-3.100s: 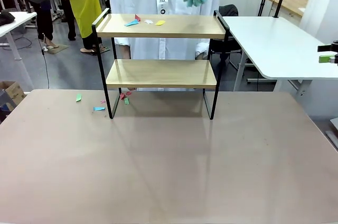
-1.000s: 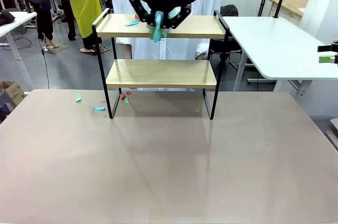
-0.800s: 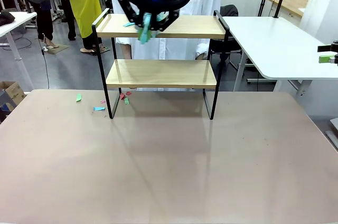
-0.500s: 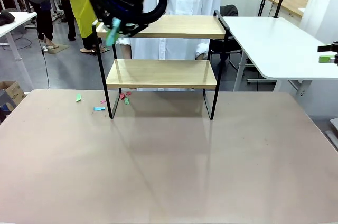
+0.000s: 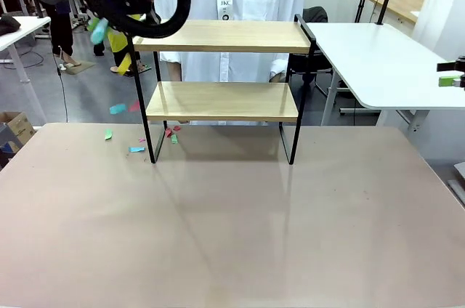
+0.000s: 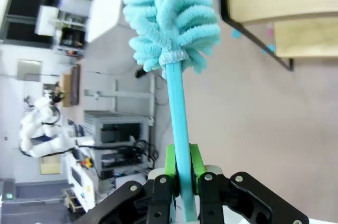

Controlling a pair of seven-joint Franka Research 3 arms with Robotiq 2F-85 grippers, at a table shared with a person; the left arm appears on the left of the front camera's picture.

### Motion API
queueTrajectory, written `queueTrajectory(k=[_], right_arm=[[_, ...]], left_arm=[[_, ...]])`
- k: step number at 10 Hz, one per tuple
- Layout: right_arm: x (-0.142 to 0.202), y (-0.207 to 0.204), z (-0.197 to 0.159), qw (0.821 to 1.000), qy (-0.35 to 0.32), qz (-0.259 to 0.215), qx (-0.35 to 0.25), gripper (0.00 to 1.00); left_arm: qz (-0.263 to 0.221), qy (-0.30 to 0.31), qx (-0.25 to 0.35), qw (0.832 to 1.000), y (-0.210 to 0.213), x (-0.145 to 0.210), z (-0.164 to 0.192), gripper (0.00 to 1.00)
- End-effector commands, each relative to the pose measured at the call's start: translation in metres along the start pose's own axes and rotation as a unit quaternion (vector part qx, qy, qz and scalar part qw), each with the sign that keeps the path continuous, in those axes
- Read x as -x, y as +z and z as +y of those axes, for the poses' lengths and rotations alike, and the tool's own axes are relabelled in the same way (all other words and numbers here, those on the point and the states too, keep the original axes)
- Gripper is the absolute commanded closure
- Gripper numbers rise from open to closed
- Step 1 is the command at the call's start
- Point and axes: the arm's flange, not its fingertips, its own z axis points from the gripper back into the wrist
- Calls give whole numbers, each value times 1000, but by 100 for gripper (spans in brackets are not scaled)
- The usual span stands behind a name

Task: Clean the shelf.
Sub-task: Clean the specific section of the Shelf indicated by the human with the Duster.

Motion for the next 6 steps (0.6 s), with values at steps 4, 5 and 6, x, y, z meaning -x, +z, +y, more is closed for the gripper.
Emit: queueTrajectory(k=[4,5,6], right_arm=[[-2,-2,0,1000,3,2,3,0],[-2,-2,0,1000,3,2,3,0],[-2,-2,0,1000,3,2,3,0]], left_arm=[[-40,2,-21,999,22,13,4,87],[-40,2,-21,999,22,13,4,87],[-40,2,-21,999,22,13,4,87]])
